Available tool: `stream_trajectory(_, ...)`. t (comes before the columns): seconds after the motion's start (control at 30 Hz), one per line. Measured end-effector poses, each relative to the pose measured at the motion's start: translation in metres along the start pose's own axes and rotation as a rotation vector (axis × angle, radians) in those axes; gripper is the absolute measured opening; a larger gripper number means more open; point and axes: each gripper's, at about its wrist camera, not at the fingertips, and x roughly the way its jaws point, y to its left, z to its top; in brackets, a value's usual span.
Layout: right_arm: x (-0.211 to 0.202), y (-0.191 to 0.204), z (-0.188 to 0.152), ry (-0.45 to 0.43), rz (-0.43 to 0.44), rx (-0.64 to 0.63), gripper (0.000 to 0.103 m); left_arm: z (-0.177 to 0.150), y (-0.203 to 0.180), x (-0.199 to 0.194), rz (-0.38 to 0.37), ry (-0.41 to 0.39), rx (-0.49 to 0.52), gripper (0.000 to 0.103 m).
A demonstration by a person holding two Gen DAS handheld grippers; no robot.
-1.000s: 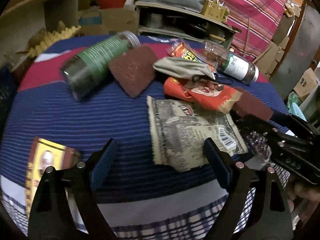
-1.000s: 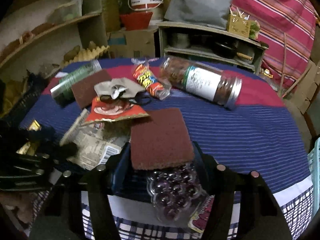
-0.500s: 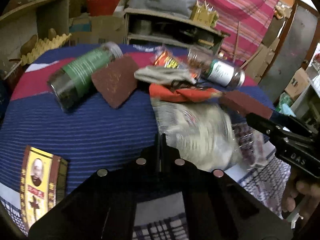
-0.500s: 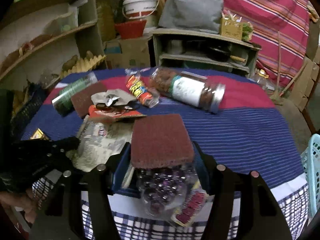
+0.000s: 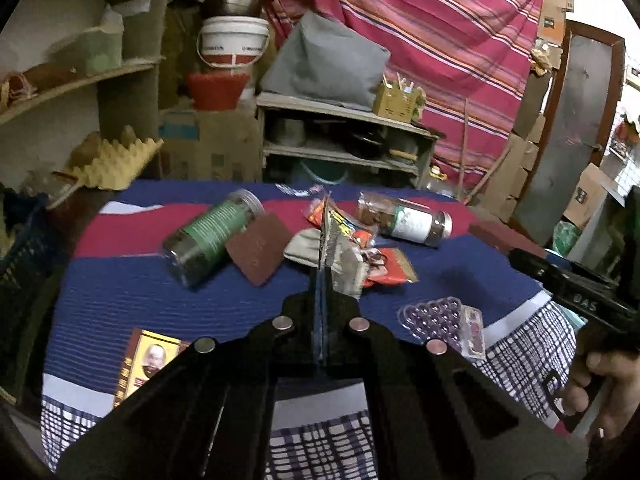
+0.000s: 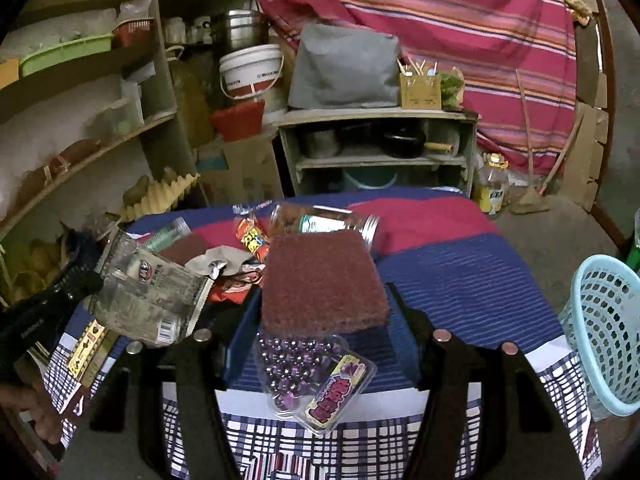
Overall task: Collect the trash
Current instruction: 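Carry the wrapper and sponge over the blue basket and open both tools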
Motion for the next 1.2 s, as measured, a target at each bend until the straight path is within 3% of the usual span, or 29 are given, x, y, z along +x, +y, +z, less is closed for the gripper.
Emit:
stream_trajectory(0.13, -0.001, 0.005, 0.003, -0.01, -0.003, -0.014, 0.06, 0.003, -0.002, -0.005, 0.02, -0.025, 0.021, 0.0)
stream_trajectory(0.4, -0.014, -0.003, 0.009, -0.048, -0.007, -0.004, 0.06, 0.013, -0.015, -0.019, -0.013, -0.079, 0.013, 0.0)
stream_trajectory(0.6, -0.024, -0.016, 0.012, -0.072, -0.027, 0.007, 0.06, 0.014, -0.026, -0.013, -0.051, -0.061, 0.001, 0.0)
stream_trajectory(0.9, -0.052, -0.066, 0.025, -0.132, -0.059, 0.053, 0.06, 0.036, -0.096, 0.0, -0.101, -0.074, 0.098, 0.0)
stream_trajectory(1.03, -0.072, -0.114, 0.027, -0.162, -0.131, 0.105, 0.06, 0.048, -0.147, 0.007, -0.154, -0.091, 0.144, 0.0)
stream_trajectory(1.2, -0.11, -0.182, 0.017, -0.193, -0.34, 0.123, 0.06, 0.05, -0.212, 0.024, -0.234, -0.083, 0.19, 0.0)
